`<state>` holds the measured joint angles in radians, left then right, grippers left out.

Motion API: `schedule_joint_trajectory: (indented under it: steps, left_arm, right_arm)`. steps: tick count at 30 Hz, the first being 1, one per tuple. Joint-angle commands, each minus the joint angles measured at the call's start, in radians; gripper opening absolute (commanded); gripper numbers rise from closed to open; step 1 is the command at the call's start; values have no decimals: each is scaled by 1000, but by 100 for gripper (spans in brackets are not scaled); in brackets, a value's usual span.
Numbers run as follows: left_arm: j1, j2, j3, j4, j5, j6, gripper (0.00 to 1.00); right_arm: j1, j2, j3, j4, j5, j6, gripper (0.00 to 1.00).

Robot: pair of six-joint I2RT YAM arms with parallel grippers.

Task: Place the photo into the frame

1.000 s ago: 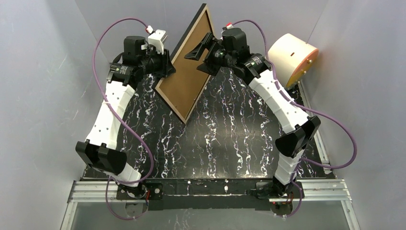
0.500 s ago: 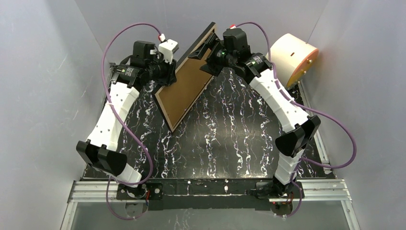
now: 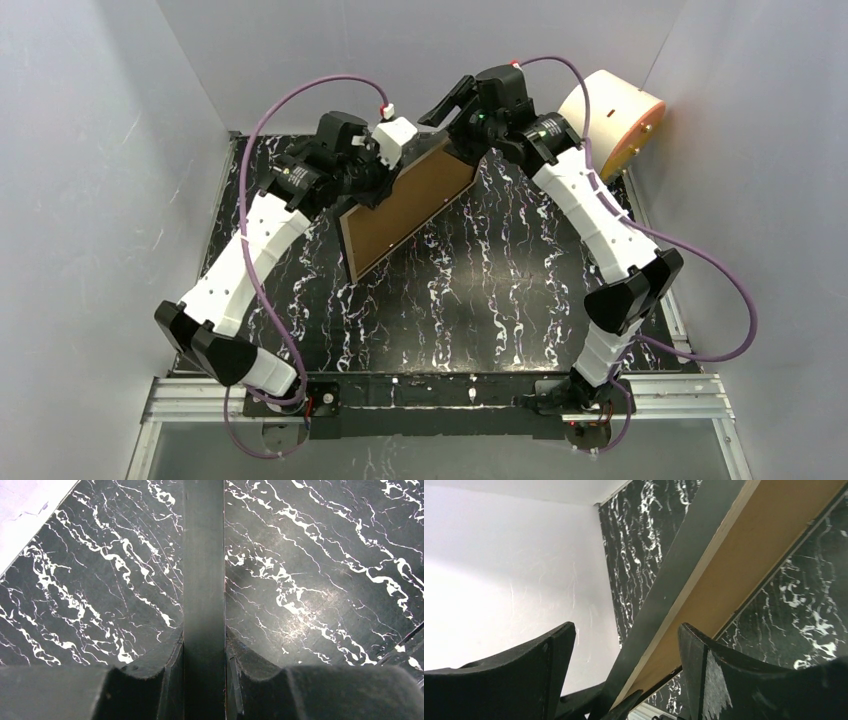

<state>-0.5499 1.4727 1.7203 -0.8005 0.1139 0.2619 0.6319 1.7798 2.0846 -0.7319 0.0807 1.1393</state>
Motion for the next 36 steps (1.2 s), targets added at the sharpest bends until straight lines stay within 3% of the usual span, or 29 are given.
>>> schedule_joint_trajectory:
  steps: [1, 9, 12, 20, 25, 28, 31, 36]
  left_arm:
    - [-57, -93, -13, 152, -70, 35, 0]
    - [-135, -98, -39, 181, -147, 36, 0]
    - [-140, -97, -51, 188, -126, 30, 6]
    - [-140, -94, -77, 198, -67, 4, 16]
    - [-140, -93, -78, 191, -29, -16, 35]
    - [-140, -96, -59, 186, 13, -56, 57]
    - [-140, -112, -60, 223, 175, -117, 76]
    - [-140, -140, -146, 449, 392, -313, 89]
  right_arm:
    - [-15, -48, 22, -114, 73, 29, 83]
    - [-21, -51, -16, -174, 9, 56, 83]
    - [-20, -47, -27, -174, -4, 65, 81]
    - [-32, -94, -127, -108, -13, 81, 59]
    - [-45, -95, -132, -112, -29, 84, 46]
    - [-56, -102, -138, -110, -39, 79, 39]
    - [-89, -109, -159, -92, -111, 61, 36]
    - [-156, -150, -286, 59, -248, -36, 36]
